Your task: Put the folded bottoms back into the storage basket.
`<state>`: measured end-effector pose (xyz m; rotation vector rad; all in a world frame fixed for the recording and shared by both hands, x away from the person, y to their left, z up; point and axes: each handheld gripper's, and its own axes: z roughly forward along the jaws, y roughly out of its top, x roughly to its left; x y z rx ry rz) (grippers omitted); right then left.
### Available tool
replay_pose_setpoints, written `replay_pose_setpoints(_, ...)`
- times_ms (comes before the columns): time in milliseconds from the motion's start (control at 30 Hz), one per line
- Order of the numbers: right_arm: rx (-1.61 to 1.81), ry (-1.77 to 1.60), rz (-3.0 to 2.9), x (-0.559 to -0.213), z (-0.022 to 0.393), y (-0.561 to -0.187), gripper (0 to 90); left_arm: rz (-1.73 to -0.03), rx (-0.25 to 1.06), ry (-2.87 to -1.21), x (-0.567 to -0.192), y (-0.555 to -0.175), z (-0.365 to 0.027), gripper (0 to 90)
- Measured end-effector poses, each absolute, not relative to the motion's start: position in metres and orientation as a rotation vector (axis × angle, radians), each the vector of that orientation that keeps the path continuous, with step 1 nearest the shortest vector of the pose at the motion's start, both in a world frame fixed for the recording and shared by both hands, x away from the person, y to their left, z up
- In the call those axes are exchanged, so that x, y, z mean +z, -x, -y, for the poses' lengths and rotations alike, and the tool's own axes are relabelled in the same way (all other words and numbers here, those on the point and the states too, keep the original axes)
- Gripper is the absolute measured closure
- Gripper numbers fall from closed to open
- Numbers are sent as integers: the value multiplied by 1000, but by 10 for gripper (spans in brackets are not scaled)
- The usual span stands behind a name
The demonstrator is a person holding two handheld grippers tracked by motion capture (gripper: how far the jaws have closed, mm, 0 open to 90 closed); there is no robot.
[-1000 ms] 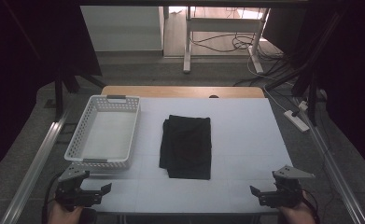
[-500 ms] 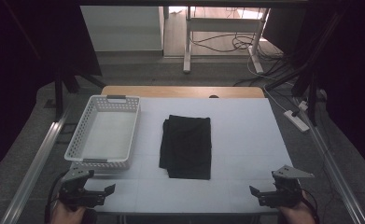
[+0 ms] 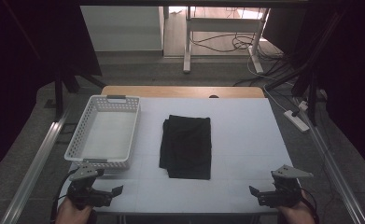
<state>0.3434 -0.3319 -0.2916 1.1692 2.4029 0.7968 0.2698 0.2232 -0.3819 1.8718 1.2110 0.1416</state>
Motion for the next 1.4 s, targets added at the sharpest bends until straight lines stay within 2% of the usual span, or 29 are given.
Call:
replay_pose_setpoints(267,797,-1161,-2405,-292,331,-344,0,-1141,120,-1886,-382,-279,-208,0)
replay_pose_setpoints(900,797,-1157,-2410,-292,331,-344,0,-1097,68,-1866,-384,-297,-180,0)
replay_pose_setpoints(1400,795,-1154,-2415,-292,331,-344,0,-1020,30,-1917,-382,-310,-151,0)
